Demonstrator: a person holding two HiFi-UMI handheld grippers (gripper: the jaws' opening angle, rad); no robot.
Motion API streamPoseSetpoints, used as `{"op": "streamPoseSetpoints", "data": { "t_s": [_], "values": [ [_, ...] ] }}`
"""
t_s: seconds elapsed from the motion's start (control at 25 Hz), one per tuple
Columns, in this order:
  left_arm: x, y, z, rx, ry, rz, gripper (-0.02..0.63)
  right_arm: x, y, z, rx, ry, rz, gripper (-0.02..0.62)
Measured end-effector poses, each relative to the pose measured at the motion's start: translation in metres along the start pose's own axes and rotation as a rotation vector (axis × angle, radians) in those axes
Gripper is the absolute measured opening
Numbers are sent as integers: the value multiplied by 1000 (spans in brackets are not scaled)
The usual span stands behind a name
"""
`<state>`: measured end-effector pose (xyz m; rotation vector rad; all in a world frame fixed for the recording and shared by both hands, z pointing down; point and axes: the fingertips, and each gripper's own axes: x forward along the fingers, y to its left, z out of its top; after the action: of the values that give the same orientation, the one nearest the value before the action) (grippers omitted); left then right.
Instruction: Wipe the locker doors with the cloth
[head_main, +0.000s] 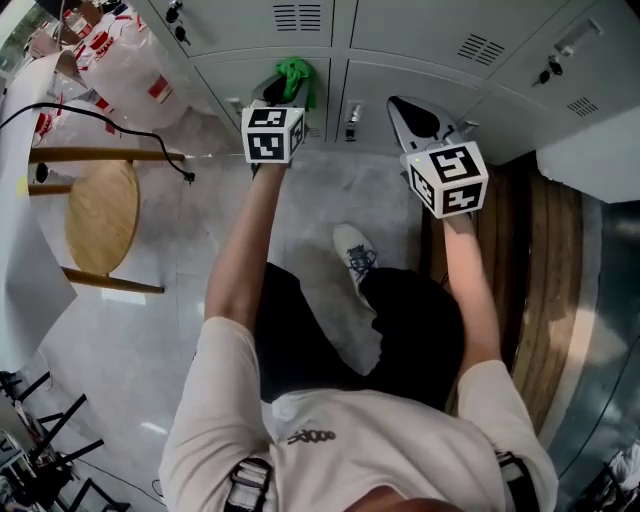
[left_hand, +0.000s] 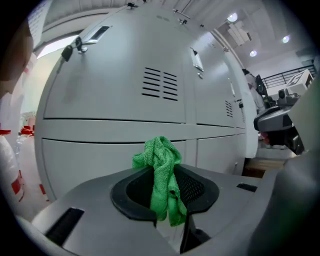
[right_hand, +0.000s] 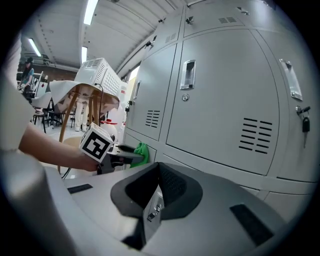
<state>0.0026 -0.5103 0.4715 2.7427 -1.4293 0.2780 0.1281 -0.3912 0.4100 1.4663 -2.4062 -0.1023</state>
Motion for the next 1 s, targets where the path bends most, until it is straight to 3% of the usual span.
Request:
{"op": "streamPoseSetpoints", "data": {
  "t_s": [0.2,0.4,0.72,1.0],
  "values": [
    [18,-48,3,45,8,-106,123,-13,-3,-12,31,11,-14,6],
    [17,-46,-3,29,12,-131,123,-14,-1,-14,40,14,-10,6],
    [-3,28,-29,32,63,-23,121,25,13,-7,84,-28,25,6],
    [-25,102,-60,-31,97,79,123,64,43,-6,67,-32,103,6]
  ]
}}
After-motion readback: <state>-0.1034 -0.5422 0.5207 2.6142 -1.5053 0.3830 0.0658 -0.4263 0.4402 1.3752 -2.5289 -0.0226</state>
